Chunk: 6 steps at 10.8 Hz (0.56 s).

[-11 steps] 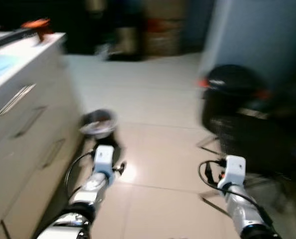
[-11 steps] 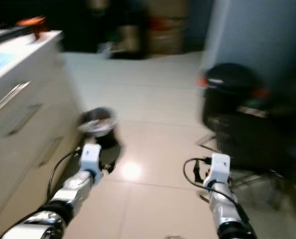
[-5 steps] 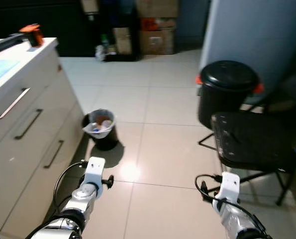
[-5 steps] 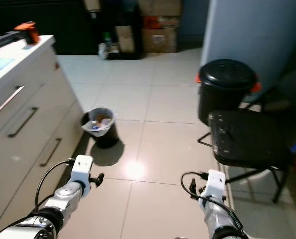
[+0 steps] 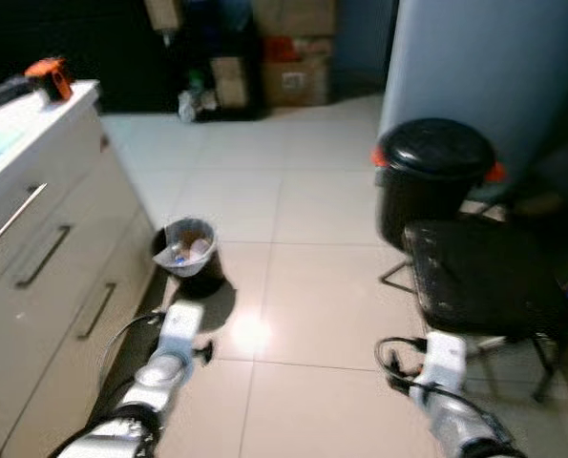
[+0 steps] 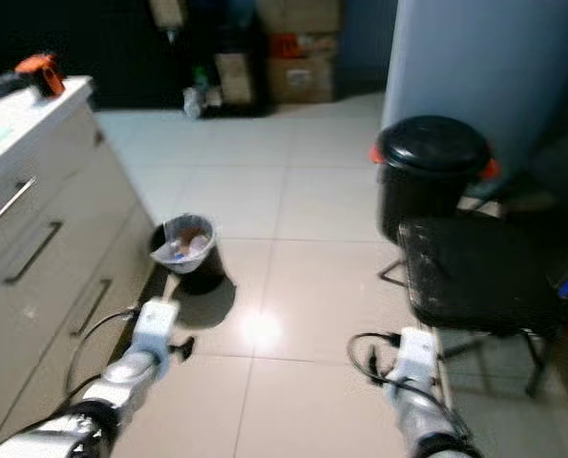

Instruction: Kitchen organization

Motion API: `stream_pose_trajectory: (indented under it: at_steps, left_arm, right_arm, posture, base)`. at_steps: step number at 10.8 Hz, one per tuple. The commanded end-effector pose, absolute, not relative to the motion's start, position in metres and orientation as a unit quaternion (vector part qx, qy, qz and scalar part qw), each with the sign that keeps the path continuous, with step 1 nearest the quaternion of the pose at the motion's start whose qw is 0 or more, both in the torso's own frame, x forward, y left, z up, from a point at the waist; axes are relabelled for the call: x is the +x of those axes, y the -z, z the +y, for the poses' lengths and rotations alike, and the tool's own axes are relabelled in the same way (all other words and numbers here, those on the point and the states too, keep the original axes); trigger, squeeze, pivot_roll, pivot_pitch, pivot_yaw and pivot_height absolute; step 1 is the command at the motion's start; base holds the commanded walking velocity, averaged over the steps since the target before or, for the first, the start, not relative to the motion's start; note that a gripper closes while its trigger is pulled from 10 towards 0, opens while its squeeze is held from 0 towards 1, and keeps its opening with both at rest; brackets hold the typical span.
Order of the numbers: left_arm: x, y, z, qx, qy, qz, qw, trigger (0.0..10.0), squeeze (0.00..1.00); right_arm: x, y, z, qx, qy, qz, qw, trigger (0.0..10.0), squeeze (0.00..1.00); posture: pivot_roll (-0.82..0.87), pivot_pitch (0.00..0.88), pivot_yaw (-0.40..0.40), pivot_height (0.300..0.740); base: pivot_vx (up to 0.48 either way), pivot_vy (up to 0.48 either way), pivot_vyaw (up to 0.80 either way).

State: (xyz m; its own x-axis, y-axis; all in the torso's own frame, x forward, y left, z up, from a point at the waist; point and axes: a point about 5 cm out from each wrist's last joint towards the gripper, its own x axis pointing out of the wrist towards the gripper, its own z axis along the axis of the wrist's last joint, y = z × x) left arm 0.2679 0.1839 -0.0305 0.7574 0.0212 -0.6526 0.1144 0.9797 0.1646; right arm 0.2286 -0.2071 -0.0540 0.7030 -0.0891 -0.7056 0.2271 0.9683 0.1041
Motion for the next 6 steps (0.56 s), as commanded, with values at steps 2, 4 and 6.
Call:
stream_pose_trajectory:
  at_steps: [2, 4, 6]
  left_arm:
    - [0.2628, 0.0325, 0.1982, 0.12, 0.01, 0.355, 0.927, 10.0, 0.0]
    - [0.2603, 0.034, 0.2005, 0.125, 0.01, 0.358, 0.925, 10.0, 0.0]
    - [0.2588, 0.0351, 0.2012, 0.122, 0.01, 0.361, 0.925, 10.0, 0.0]
  right_arm:
    - [0.2372, 0.0507, -0.1927, 0.099, 0.067, 0.364, 0.924, 10.0, 0.0]
    - [0.2366, 0.0513, -0.1922, 0.099, 0.067, 0.365, 0.923, 10.0, 0.0]
    - [0.2362, 0.0517, -0.1917, 0.098, 0.066, 0.366, 0.923, 10.0, 0.0]
  posture:
    - [-0.01, 0.005, 0.095, 0.74]
    - [-0.01, 0.005, 0.097, 0.74]
    - [0.0, 0.01, 0.095, 0.74]
  base:
    - [0.461, 0.0, 0.0]
    - [0.396, 0.0, 0.0]
    - [0.0, 0.0, 0.0]
